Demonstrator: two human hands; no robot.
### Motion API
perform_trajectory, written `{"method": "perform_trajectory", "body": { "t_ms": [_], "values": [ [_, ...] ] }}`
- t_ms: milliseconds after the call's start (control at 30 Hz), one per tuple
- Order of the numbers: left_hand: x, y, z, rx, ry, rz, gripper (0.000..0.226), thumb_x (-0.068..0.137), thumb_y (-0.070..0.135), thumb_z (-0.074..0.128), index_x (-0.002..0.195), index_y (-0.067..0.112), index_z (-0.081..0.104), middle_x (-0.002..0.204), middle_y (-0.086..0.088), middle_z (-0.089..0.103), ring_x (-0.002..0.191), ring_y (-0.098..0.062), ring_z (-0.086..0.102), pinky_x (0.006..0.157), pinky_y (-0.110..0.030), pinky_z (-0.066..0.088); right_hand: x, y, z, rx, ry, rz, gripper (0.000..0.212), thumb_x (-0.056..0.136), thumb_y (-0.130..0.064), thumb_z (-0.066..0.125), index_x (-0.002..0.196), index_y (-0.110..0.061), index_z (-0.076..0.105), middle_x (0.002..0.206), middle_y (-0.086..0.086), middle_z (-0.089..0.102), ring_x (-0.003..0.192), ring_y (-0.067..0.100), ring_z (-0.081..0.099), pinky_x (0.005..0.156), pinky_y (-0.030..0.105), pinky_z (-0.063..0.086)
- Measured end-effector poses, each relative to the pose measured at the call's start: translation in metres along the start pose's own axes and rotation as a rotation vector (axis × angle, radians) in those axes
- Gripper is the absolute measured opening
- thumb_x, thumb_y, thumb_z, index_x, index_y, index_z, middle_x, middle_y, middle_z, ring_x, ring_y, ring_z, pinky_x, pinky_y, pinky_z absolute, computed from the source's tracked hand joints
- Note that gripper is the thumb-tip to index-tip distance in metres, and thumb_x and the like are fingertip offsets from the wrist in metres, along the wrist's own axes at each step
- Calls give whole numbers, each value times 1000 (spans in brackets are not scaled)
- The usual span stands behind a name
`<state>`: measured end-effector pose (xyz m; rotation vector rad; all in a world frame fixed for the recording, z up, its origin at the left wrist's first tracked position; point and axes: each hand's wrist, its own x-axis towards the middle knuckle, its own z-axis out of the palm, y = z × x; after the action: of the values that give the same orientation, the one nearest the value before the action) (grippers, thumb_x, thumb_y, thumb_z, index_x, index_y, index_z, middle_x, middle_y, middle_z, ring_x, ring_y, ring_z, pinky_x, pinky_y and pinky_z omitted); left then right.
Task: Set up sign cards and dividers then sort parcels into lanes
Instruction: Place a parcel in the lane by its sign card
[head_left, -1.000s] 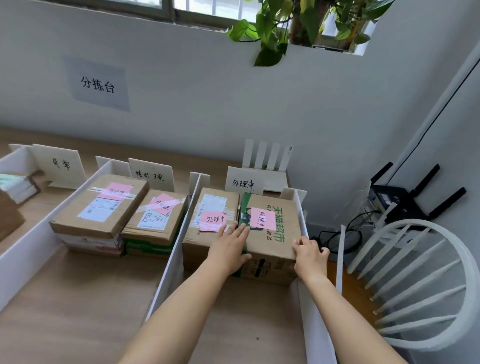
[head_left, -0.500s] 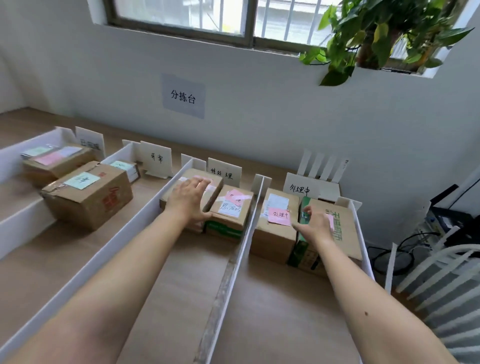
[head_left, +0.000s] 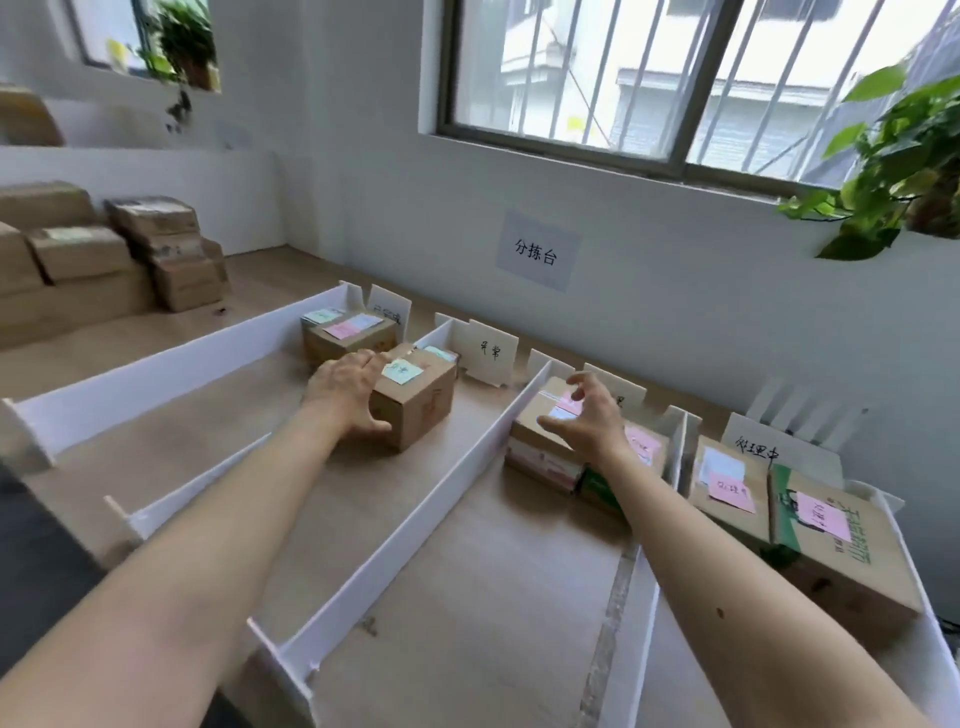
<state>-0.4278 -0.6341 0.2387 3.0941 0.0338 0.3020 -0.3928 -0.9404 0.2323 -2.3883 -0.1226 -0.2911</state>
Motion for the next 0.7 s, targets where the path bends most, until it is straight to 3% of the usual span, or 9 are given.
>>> {"method": "perform_trajectory", "body": {
  "t_ms": [267, 500, 700],
  "values": [
    [-76, -164, -46, 80, 69, -93, 91, 72, 50, 71, 146, 22, 25, 149, -2, 34, 135, -20, 35, 109, -35, 30, -27, -155, 109, 97, -84, -103, 63, 69, -24, 84, 123, -13, 52, 120, 11, 56, 111, 27, 53, 93, 36, 44],
    [-146, -305, -78, 11, 89, -315, 91, 74, 49, 73, 146, 21, 25, 152, -4, 28, 140, -21, 27, 111, -36, 21, -54, -288, 204, 126, -200, -279, 64, 70, -31, 81, 122, -13, 50, 126, 9, 56, 114, 27, 52, 95, 40, 45],
    [-197, -390, -95, 65, 143, -477, 92, 72, 56, 71, 145, 21, 28, 150, -5, 34, 134, -23, 38, 107, -38, 31, -82, -364, 272, 118, -323, -419, 66, 76, -31, 79, 131, -17, 45, 130, 7, 50, 118, 26, 50, 100, 46, 42]
  ]
}}
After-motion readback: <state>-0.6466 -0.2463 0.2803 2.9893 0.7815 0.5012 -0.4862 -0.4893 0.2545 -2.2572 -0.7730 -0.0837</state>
